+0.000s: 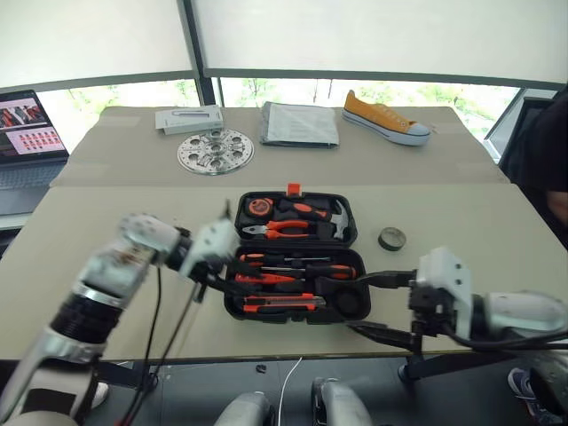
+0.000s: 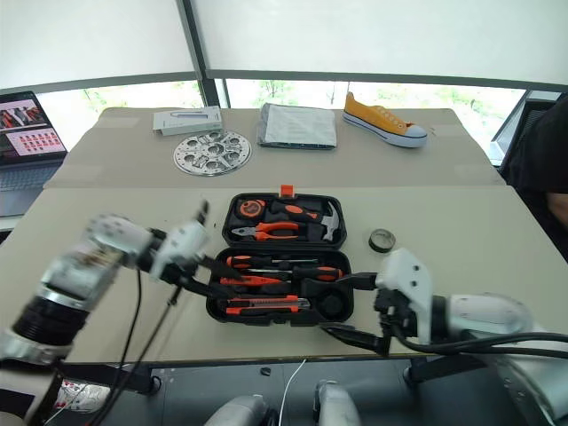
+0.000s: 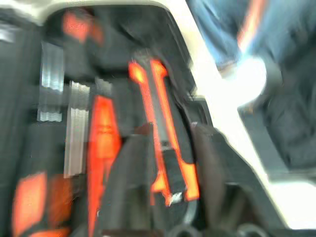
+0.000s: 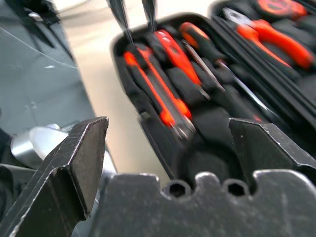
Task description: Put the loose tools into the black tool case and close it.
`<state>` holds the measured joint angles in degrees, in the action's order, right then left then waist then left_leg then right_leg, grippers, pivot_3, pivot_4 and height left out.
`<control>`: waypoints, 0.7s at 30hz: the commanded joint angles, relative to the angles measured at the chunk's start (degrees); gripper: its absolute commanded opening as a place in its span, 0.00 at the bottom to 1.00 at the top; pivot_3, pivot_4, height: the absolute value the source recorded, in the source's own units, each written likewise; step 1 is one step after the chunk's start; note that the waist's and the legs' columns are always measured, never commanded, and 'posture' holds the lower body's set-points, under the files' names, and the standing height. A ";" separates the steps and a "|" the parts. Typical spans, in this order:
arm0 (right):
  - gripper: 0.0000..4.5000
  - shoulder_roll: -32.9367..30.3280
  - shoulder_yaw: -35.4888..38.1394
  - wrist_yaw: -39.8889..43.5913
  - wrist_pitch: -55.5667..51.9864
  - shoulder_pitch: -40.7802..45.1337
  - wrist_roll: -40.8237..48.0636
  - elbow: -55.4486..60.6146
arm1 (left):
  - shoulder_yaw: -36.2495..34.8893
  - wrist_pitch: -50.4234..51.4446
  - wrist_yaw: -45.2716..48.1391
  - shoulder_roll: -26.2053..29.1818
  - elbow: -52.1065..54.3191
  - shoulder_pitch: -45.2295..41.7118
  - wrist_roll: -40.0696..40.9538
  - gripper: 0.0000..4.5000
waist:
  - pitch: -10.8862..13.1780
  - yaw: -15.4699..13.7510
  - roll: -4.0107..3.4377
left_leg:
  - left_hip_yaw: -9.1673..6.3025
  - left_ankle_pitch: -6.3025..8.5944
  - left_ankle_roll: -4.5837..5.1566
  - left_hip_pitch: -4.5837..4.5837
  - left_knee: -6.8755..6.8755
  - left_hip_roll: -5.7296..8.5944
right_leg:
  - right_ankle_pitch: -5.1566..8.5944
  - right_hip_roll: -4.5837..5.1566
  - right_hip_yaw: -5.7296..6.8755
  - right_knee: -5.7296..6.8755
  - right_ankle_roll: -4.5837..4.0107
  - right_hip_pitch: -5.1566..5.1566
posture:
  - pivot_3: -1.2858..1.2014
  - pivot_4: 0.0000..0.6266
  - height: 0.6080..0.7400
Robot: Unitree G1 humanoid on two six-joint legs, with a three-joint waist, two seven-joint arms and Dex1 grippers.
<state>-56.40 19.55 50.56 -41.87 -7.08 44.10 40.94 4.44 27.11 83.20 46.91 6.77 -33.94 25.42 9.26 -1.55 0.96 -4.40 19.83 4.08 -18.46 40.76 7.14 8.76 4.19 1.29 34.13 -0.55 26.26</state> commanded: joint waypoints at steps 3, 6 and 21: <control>1.00 -4.20 9.14 7.08 4.19 -3.21 -5.35 -11.02 | -7.64 9.89 -2.92 1.21 3.32 1.06 10.15 0.87 | 0.00 0.13 0.00 | 0.01 0.01 -0.02 0.06 0.00 0.00 | 0.00 0.01 -0.06 0.00 0.01 -0.08 | 0.52 0.24 1.00; 1.00 -5.73 5.44 7.92 7.64 1.37 -9.68 -19.37 | -7.57 11.63 -2.02 1.72 4.33 0.68 12.46 0.99 | 0.00 0.53 -0.01 | 0.03 0.02 -0.06 0.07 0.00 -0.01 | 0.00 0.01 -0.15 0.05 0.01 -0.06 | 0.52 0.24 1.00; 1.00 8.43 -28.63 4.89 19.92 43.13 -35.92 -59.38 | -4.26 5.70 -4.65 1.47 6.77 2.76 9.01 0.99 | 0.05 1.79 -0.07 | 0.12 -0.01 -0.08 -0.02 -0.05 0.00 | -0.03 0.08 -0.25 0.01 -0.09 0.10 | 0.52 0.24 1.00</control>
<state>-48.02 -8.89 56.06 -25.10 33.93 10.87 -15.51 0.72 33.84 78.37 47.92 12.20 -30.96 34.18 9.31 0.24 0.89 -4.29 19.82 4.00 -18.50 40.70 7.15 8.72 4.28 1.07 34.15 -0.64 26.38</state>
